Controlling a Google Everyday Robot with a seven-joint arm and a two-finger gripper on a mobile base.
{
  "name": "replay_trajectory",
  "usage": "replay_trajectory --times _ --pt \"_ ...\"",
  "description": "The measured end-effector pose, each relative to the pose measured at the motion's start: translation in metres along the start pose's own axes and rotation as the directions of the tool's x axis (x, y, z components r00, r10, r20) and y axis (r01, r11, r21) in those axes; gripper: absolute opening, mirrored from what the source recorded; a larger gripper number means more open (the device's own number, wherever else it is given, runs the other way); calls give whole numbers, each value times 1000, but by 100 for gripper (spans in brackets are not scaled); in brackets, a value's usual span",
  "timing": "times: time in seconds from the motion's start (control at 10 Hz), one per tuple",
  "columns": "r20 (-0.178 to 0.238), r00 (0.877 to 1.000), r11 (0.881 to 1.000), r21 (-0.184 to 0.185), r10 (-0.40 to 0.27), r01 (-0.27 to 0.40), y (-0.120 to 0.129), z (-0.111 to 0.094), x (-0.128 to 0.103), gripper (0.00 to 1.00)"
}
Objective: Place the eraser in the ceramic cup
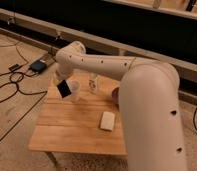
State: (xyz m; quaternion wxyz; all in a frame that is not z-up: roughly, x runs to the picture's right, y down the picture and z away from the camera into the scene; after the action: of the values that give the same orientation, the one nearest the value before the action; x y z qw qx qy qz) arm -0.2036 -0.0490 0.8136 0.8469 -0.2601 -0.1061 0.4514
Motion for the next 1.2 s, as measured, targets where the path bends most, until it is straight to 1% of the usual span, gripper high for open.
replay_trajectory --times 0.1,0.4,0.5,0.6,0.7,0.9,1.0,1.2 --pt "10 1000 1000 -6 -4 4 1 -1 -3 0" --pt "45 998 996 -79 -37 40 20 -7 -14 0" --pt "54 997 994 -97 -51 56 25 -9 -17 0" --pt "62 996 993 -102 -57 63 25 -10 -19 0" --pt "74 996 994 -88 -55 62 17 -12 -21 0" --pt "84 996 999 -45 -24 28 -6 -12 -20 0" --pt "93 996 1000 -17 -7 8 -19 -13 -20 0" --pt "107 994 1000 18 16 -18 -34 -13 -19 0"
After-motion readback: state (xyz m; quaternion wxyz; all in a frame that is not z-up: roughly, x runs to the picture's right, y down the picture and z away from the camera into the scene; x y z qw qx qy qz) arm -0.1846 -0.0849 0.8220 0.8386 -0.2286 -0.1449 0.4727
